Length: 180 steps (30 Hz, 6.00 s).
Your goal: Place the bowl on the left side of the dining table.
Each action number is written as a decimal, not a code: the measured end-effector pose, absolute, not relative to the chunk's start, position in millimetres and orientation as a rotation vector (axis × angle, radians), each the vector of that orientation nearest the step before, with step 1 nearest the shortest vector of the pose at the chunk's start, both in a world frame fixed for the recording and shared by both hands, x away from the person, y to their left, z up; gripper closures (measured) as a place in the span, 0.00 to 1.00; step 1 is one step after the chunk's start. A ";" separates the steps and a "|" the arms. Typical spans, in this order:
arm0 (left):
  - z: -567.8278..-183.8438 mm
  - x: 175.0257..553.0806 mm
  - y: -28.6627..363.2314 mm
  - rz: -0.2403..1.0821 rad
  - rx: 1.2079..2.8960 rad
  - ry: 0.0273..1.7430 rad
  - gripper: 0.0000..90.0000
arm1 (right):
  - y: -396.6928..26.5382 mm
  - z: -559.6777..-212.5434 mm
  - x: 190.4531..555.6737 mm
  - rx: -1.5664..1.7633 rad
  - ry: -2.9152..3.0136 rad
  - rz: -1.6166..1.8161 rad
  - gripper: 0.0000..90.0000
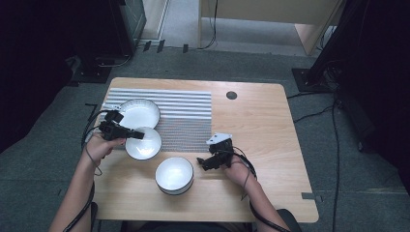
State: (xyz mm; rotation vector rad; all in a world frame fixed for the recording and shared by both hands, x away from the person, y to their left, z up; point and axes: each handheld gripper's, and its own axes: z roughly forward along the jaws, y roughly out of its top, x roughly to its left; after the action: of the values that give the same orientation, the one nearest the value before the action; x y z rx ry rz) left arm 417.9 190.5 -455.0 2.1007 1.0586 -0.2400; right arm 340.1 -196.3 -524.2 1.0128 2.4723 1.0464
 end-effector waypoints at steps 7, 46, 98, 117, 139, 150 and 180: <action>-457.2 424.3 192.2 -0.240 2.099 1.067 0.84 | -196.1 -524.2 338.4 1.021 2.468 1.043 0.00; -451.0 449.5 205.2 -0.206 2.051 1.098 0.84 | -198.5 -524.2 332.2 1.023 2.465 1.042 0.00; -452.5 484.1 206.0 -0.234 1.985 1.151 0.84 | -198.4 -524.2 332.3 1.022 2.465 1.042 0.00; -452.6 495.9 216.5 -0.185 1.999 1.167 0.84 | -198.3 -524.2 331.5 1.026 2.465 1.044 0.00; -464.3 497.9 229.2 -0.132 1.964 1.237 0.84 | -198.3 -524.1 331.5 1.027 2.466 1.043 0.00; -469.4 499.4 235.1 -0.113 1.938 1.283 0.83 | -198.4 -524.1 331.5 1.027 2.466 1.043 0.00; -477.3 502.8 242.6 -0.079 1.901 1.361 0.86 | -198.6 -524.2 331.5 1.018 2.468 1.043 0.00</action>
State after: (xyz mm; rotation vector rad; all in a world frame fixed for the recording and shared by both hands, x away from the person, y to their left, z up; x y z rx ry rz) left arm 502.8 242.6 -477.3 1.9011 1.3612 -0.0795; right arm 331.5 -198.6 -524.2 1.0184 2.4680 1.0431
